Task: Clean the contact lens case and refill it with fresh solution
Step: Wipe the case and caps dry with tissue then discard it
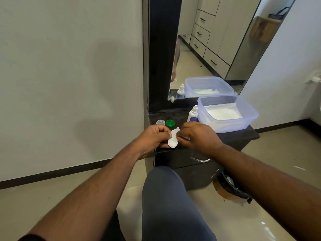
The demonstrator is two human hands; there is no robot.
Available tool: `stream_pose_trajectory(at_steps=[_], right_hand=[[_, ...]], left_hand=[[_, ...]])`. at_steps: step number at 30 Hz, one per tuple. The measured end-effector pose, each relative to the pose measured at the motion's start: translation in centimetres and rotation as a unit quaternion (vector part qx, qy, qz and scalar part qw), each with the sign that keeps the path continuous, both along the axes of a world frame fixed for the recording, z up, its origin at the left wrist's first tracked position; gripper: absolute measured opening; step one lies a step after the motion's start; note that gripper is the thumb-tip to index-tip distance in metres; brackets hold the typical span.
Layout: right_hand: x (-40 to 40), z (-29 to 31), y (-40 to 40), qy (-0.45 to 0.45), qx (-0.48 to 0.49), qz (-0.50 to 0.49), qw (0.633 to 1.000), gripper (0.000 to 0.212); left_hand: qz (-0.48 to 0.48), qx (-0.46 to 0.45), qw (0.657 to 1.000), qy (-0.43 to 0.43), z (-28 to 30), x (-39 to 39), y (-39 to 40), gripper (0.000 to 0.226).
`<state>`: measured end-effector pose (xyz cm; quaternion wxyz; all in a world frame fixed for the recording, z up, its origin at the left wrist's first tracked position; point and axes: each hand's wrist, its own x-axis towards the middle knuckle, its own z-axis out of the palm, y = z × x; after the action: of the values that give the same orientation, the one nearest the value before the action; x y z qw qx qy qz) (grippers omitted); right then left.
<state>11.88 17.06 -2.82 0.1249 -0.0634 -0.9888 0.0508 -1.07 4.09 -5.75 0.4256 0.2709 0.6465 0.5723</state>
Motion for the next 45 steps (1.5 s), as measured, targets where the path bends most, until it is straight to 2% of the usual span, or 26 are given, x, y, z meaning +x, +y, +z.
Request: stream_pose_trajectory(at_steps=[7,13,17,20,22,23,24,27,28,29,30,31,32,33,34,35,36,37,38,39,41,45], right_hand=[[-0.5,-0.4,-1.2,0.006,-0.183,-0.137,0.973,0.020],[-1.0,-1.0,-2.3,0.030,-0.262,-0.200,0.944,0.014],[-1.6,-1.3,-3.3,0.088,-0.366,-0.270,0.886,0.007],[-2.0,-1.4,-4.2,0.138,-0.443,-0.303,0.832,0.015],[-2.4,-1.4,-4.6,0.162,-0.508,-0.329,0.779,0.020],[-2.6,-1.4,-4.7,0.176,-0.553,-0.343,0.739,0.020],[-2.9,-1.3,-4.7,0.188,-0.607,-0.360,0.683,0.017],[-3.0,-0.8,-4.9,0.230,-0.767,-0.381,0.462,0.006],[-2.8,-0.8,-4.8,0.249,-0.792,-0.377,0.411,0.006],[-2.4,-0.7,-4.8,0.270,-0.803,-0.370,0.381,0.005],[-2.0,-0.5,-4.6,0.288,-0.803,-0.362,0.376,0.004],[-1.5,-0.3,-4.3,0.307,-0.791,-0.359,0.389,0.003],[-1.1,-0.1,-3.8,0.328,-0.765,-0.356,0.424,0.001],[-0.6,0.1,-3.1,0.346,-0.723,-0.344,0.489,0.004],[-0.1,0.4,-2.4,0.350,-0.657,-0.316,0.588,0.005],[0.3,0.8,-1.7,0.329,-0.564,-0.273,0.707,0.005],[0.6,1.3,-1.1,0.281,-0.453,-0.213,0.819,0.006],[0.7,1.7,-0.5,0.207,-0.335,-0.144,0.908,0.012],[0.6,1.9,0.3,0.117,-0.221,-0.079,0.965,0.017],[0.4,2.1,0.7,0.031,-0.119,-0.024,0.992,0.022],[-0.2,2.4,1.2,-0.076,0.012,0.044,0.996,0.029],[-1.4,3.2,1.1,-0.120,0.095,0.097,0.983,0.028]], left_hand=[[-0.001,0.027,0.999,0.021,-0.6,0.0,-0.2,0.005],[0.019,0.049,0.996,0.078,-0.8,0.4,-0.5,0.010],[0.047,0.060,0.986,0.146,-1.0,1.1,-0.6,0.008],[0.054,0.055,0.979,0.186,-1.2,1.6,-0.5,0.005],[0.066,0.057,0.978,0.190,-1.6,1.8,-0.4,0.004],[0.073,0.060,0.977,0.189,-1.8,1.9,-0.4,0.004],[0.080,0.063,0.977,0.187,-2.0,2.0,-0.3,0.005],[0.094,0.056,0.978,0.175,-2.1,2.2,0.0,0.005],[0.097,0.051,0.980,0.167,-2.0,2.2,0.0,0.003],[0.097,0.046,0.982,0.158,-1.9,2.2,0.0,0.002],[0.096,0.043,0.983,0.147,-1.8,2.1,0.1,0.002],[0.093,0.040,0.986,0.135,-1.7,1.9,0.1,0.002],[0.090,0.036,0.988,0.121,-1.5,1.8,0.2,0.004],[0.086,0.034,0.990,0.105,-1.3,1.6,0.2,0.005],[0.079,0.032,0.992,0.091,-1.1,1.5,0.3,0.007],[0.070,0.033,0.994,0.080,-1.0,1.4,0.3,0.009],[0.062,0.033,0.995,0.075,-0.9,1.3,0.4,0.009],[0.056,0.032,0.995,0.072,-0.8,1.2,0.4,0.010],[0.052,0.030,0.996,0.072,-0.7,1.2,0.5,0.010],[0.049,0.025,0.996,0.075,-0.6,1.2,0.5,0.011],[0.046,0.013,0.995,0.084,-0.6,1.2,0.5,0.011],[0.038,-0.004,0.992,0.118,-0.5,1.2,0.5,0.012]])
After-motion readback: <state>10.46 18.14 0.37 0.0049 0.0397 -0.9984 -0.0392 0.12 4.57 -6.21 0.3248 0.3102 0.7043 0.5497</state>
